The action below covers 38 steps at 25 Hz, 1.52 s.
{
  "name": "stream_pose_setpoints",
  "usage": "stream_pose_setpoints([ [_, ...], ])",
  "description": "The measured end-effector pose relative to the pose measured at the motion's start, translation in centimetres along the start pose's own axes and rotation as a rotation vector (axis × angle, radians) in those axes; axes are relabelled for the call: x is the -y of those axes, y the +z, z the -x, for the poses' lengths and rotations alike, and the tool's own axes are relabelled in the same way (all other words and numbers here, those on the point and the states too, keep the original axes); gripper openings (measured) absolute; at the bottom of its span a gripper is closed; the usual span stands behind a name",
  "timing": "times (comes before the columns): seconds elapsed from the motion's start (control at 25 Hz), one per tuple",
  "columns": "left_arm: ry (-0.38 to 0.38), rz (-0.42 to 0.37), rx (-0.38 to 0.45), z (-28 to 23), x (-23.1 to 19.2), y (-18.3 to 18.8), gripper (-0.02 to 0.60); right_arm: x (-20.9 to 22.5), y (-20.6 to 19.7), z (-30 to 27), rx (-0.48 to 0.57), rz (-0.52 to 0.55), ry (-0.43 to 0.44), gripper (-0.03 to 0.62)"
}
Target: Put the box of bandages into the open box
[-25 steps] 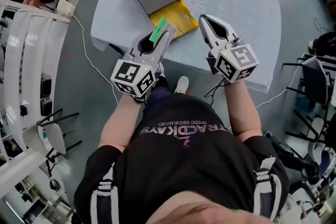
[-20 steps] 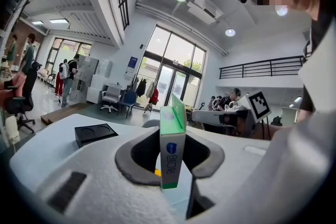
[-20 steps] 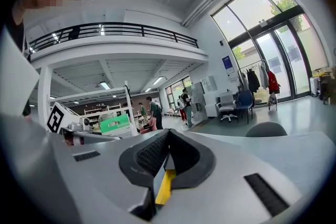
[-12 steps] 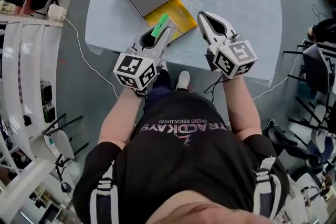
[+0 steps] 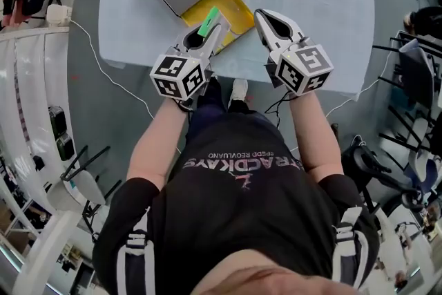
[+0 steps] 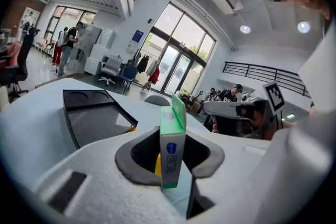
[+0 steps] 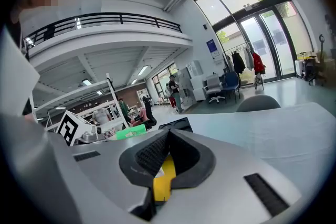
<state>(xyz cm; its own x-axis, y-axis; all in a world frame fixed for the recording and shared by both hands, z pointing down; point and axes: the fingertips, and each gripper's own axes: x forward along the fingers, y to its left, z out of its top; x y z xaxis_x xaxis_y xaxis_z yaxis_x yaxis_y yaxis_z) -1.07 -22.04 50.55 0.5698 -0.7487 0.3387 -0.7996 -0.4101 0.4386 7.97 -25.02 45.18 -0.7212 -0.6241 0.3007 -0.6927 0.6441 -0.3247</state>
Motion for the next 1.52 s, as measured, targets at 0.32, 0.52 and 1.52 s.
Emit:
stream_pose_setpoints([
  [0.32, 0.009, 0.104, -0.097, -3.4, -3.1, -3.8, 0.101, 1.7, -2.6, -1.3, -0.044, -0.068, -0.036, 0.011],
  [0.52, 0.019, 0.153, -0.139, -4.9, -4.5, -5.4, 0.101, 2.5, -3.8, -1.7, -0.066, -0.088, -0.052, 0.011],
  [1.52, 0.07, 0.299, -0.277, -10.1, -6.9, -9.3, 0.101, 5.1, -6.0, -1.5, -0.079, -0.154, -0.099, 0.011],
])
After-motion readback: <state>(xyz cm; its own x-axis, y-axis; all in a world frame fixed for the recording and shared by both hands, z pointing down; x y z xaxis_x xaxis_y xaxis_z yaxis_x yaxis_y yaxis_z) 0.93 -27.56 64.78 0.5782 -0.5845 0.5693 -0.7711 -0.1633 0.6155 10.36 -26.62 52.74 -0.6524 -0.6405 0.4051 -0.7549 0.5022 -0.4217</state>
